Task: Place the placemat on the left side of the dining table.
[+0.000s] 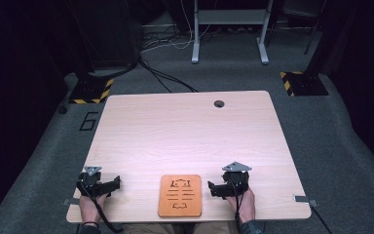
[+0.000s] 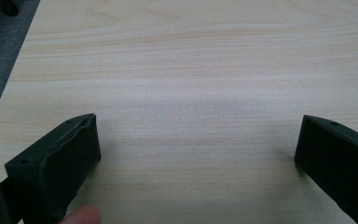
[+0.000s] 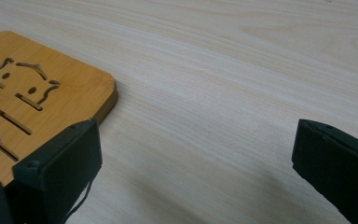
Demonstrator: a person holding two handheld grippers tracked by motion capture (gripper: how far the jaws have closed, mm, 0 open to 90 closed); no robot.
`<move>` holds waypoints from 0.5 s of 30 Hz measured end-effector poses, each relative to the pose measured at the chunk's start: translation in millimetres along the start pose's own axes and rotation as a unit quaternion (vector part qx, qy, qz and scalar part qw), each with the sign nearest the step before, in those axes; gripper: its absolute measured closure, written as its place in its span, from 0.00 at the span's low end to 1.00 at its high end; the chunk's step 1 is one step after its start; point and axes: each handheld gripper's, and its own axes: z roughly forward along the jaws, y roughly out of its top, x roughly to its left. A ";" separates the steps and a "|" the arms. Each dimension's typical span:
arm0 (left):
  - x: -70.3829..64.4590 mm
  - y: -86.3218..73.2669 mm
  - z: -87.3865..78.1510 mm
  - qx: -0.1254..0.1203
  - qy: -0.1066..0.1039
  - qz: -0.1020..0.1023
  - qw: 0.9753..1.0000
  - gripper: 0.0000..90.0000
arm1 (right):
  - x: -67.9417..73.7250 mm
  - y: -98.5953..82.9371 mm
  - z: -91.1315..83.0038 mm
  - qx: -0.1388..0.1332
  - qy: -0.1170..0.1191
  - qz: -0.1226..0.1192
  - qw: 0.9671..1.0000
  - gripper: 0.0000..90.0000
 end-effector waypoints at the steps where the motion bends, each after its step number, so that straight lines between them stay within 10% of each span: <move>1: -0.7 -0.1 0.2 -0.001 0.000 -0.005 1.000 0.00 | 1.2 0.8 -0.3 0.000 0.002 -0.003 1.000 0.01; 15: -0.7 0.0 0.4 -0.001 -0.002 -0.004 1.000 0.00 | 23.8 7.9 1.3 -0.001 0.027 -0.016 1.000 0.01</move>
